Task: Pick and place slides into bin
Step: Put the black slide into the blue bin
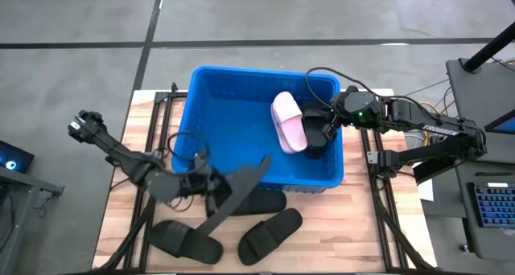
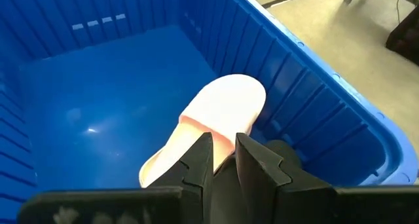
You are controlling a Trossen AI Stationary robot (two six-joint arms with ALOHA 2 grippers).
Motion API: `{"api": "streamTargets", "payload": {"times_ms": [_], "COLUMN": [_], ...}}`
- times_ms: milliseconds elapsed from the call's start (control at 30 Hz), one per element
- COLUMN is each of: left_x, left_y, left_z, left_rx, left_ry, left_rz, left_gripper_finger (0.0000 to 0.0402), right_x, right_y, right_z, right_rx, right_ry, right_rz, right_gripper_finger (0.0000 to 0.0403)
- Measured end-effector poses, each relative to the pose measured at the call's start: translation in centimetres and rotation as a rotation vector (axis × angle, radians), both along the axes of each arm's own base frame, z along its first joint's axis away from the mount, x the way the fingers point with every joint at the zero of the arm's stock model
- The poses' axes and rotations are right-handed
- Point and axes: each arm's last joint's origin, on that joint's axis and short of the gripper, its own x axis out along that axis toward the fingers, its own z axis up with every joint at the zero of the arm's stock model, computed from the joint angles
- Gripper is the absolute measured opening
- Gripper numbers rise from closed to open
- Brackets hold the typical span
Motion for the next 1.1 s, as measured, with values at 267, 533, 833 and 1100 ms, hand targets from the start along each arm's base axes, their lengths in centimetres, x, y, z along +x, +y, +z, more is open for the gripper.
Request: {"api": "streamTargets", "payload": {"times_ms": [267, 533, 833, 1100], "left_x": [2.1, 3.0, 3.0, 2.5], "left_y": [4.5, 8.2, 13.9, 18.3], "left_z": [1.4, 1.6, 1.0, 0.1], "left_rx": [0.122, 0.322, 0.398, 0.411], "left_ry": [-0.062, 0.014, 0.176, 0.384], "left_rz": [0.19, 0.386, 0.671, 0.622], "left_gripper_finger": [0.0001, 0.0001, 0.0001, 0.0001], "right_x": [0.1, 0.1, 0.0, 0.2], "right_y": [0.0, 0.0, -0.2, -0.4], "right_z": [0.0, 0.0, 0.1, 0.7], "right_rx": [0.032, 0.066, 0.097, 0.106], "right_ry": [-0.03, -0.055, -0.104, -0.237], "right_rz": [-0.029, -0.059, -0.148, -0.285], "right_gripper_finger": [0.0056, 0.0056, 0.0056, 0.0057]}}
